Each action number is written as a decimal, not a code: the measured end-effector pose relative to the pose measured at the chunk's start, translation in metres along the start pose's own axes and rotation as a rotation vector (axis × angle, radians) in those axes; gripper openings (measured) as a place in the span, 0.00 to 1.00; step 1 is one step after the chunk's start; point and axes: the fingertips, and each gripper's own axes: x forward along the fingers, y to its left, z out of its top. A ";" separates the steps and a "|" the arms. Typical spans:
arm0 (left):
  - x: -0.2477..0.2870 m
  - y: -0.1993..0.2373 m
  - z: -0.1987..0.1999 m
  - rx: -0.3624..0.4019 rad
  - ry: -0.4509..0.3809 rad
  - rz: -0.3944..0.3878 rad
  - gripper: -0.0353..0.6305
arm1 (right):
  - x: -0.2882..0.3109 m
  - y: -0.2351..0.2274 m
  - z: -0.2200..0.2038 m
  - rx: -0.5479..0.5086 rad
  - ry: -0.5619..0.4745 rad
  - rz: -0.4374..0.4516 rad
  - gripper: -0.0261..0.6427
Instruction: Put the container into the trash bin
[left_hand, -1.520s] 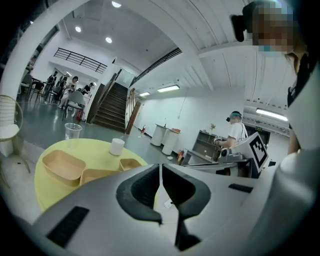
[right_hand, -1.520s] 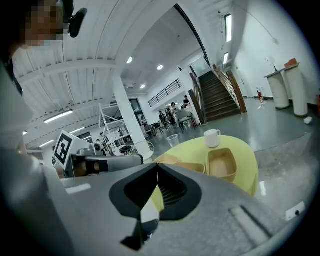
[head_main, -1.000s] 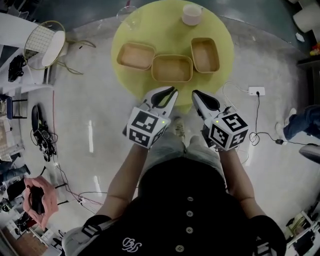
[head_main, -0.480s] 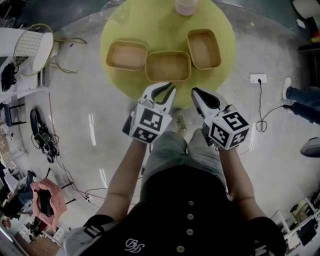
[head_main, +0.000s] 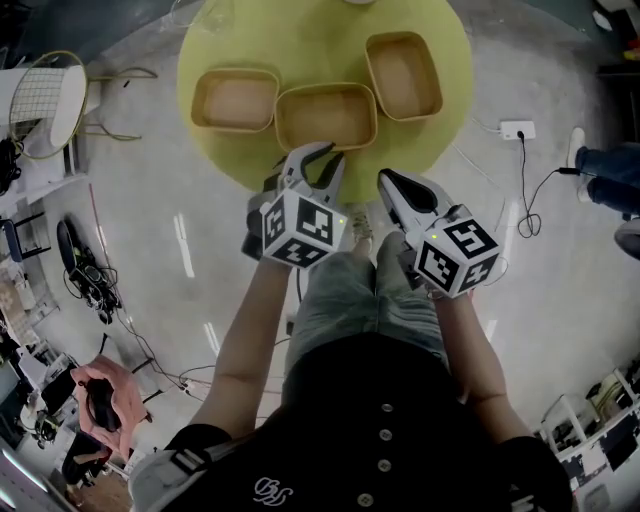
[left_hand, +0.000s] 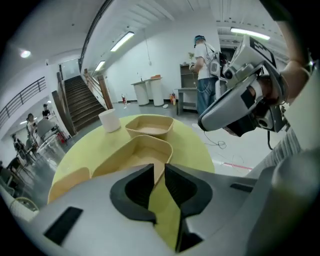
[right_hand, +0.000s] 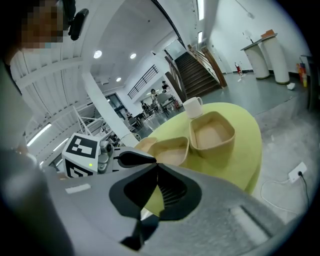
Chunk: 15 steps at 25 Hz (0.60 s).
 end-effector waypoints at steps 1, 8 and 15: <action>0.003 -0.001 -0.001 0.027 0.016 -0.005 0.13 | 0.001 0.000 -0.002 0.003 0.006 0.000 0.05; 0.019 -0.005 -0.009 0.132 0.085 -0.036 0.13 | 0.005 -0.005 -0.006 0.007 0.030 0.000 0.05; 0.022 -0.008 -0.006 0.201 0.109 -0.067 0.13 | 0.000 -0.006 -0.005 0.016 0.033 0.007 0.05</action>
